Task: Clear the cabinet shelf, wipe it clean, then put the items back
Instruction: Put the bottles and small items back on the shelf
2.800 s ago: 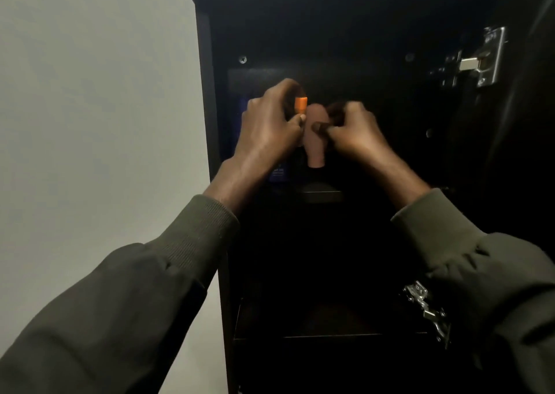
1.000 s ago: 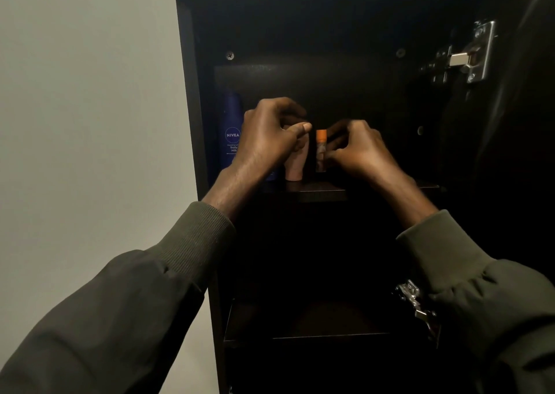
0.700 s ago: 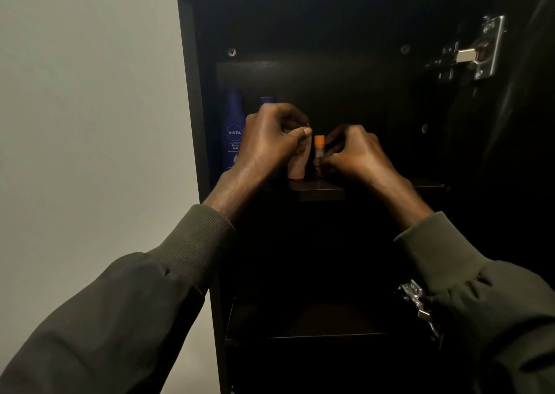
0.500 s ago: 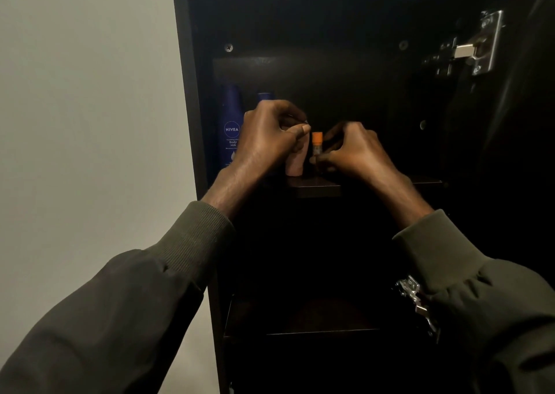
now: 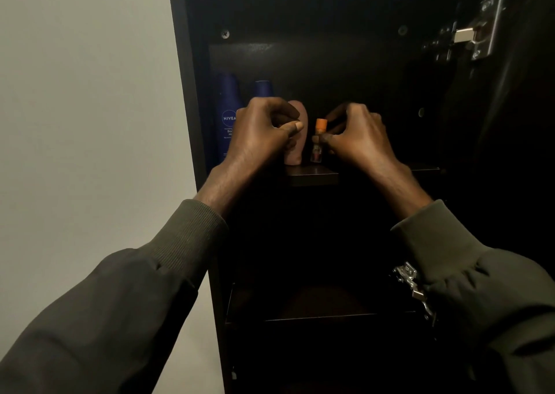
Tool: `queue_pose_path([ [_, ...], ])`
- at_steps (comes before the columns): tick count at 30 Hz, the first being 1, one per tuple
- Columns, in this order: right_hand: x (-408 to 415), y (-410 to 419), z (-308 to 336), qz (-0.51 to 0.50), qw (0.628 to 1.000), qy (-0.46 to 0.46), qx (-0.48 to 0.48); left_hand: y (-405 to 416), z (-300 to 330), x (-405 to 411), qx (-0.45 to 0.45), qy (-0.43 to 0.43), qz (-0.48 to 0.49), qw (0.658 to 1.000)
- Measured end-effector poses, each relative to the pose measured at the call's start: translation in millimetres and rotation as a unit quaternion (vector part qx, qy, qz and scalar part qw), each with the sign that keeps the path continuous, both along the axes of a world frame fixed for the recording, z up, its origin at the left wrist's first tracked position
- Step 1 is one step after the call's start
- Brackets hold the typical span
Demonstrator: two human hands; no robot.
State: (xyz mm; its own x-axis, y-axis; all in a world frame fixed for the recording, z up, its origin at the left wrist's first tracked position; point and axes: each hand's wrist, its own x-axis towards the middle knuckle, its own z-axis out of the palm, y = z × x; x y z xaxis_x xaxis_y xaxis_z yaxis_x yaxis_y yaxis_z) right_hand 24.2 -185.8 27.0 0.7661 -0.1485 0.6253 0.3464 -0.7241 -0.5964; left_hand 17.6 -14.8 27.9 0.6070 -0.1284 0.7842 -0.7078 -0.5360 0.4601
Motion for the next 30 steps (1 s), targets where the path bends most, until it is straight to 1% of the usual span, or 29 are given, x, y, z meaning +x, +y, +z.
queue_pose_path([
  [3,0.2,1.8,1.4,-0.009,1.000,0.008,-0.007,1.2,1.0,-1.0,0.004,0.002,-0.004,1.000],
  [7,-1.2,1.6,0.3,0.008,0.999,0.037,-0.009,1.3,-0.1,-1.2,0.007,-0.008,0.007,1.000],
  [14,-1.9,0.4,-2.8,0.019,0.998,0.067,-0.011,0.7,-1.3,-0.1,0.009,0.002,-0.001,1.000],
  [26,-3.3,-0.3,-2.2,0.040,0.996,0.073,-0.008,0.6,-3.1,-1.2,0.005,0.006,-0.013,1.000],
  [30,-4.8,-1.6,-3.0,0.035,0.998,0.059,-0.011,-0.4,-3.9,-2.0,-0.004,0.002,-0.006,1.000],
])
